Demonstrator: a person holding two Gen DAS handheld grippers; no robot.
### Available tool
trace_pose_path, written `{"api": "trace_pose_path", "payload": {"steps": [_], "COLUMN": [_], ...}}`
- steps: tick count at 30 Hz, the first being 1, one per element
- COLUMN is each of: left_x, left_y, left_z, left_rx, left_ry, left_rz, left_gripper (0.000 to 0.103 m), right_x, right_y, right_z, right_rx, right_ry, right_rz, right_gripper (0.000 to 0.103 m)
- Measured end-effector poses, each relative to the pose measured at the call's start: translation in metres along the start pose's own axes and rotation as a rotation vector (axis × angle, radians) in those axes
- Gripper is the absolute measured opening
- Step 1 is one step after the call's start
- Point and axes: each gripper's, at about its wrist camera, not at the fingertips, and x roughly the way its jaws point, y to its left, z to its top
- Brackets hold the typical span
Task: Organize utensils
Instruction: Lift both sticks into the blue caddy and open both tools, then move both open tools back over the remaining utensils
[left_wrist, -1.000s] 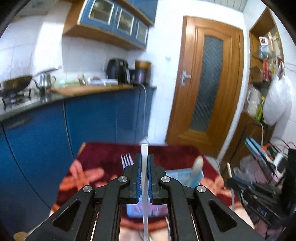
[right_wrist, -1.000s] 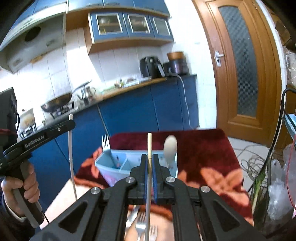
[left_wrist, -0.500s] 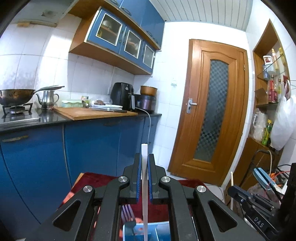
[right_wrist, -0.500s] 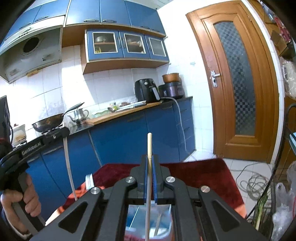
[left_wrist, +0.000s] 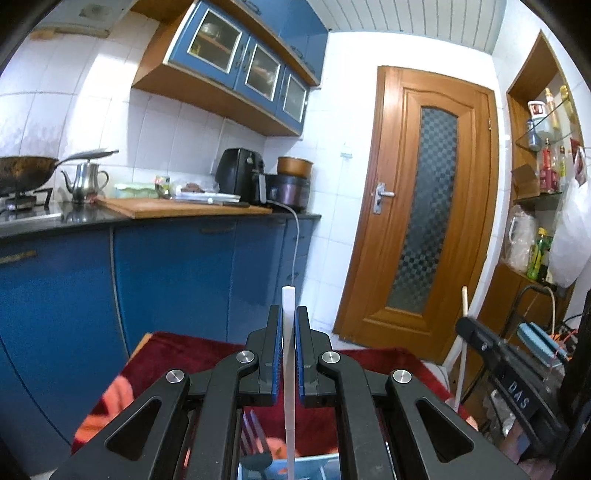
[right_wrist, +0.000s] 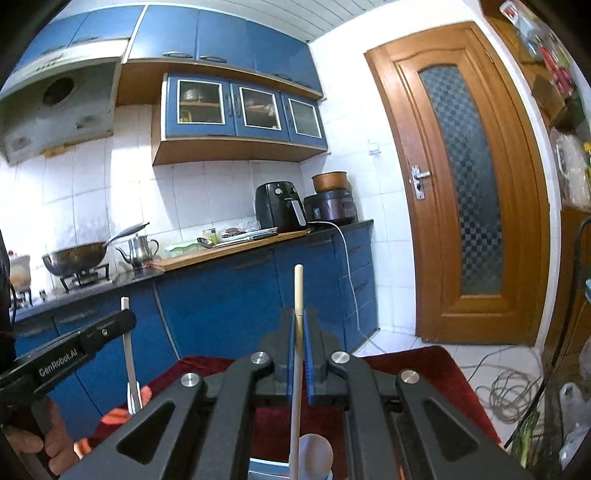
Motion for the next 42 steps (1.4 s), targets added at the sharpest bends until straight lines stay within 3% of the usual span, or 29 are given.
{"api": "trace_pose_path", "payload": {"steps": [10,12,14,15,21,31,42], "left_x": [-0.007,-0.009,-0.011,-0.012,-0.031,-0.075,-0.117], "left_y": [-0.005,-0.007,-0.010,-0.011,-0.013,-0.007,0.000], "left_z": [-0.024,-0.027,-0.029,-0.031,-0.030,-0.026,-0.040], "left_rx": [0.067,0.074,0.083,0.089,0.086,0.086,0.111], "left_ry": [0.035,0.066,0.092,0.104,0.133,0.172,0.256], "left_rz": [-0.012,-0.036,-0.043,-0.042,-0.053,-0.054,-0.040], "left_gripper": [0.006,0.006,0.007,0.012,0.021,0.021,0.022], "right_x": [0.001,-0.003,-0.010,-0.014,-0.042,-0.092,-0.131], "right_y": [0.007,0.008,0.010,0.010,0.009,0.024,0.040], "right_z": [-0.026,-0.030,-0.032,-0.032,-0.022,-0.013,-0.035], "right_rx": [-0.060,-0.065,-0.066,-0.056,-0.016,-0.006,-0.028], "right_ry": [0.141,0.178,0.194,0.196,0.199,0.234,0.316], "right_rz": [0.016,0.031,0.038,0.044,0.052,0.075,0.053], "right_gripper": [0.007,0.013,0.029,0.031,0.031,0.034,0.035]}}
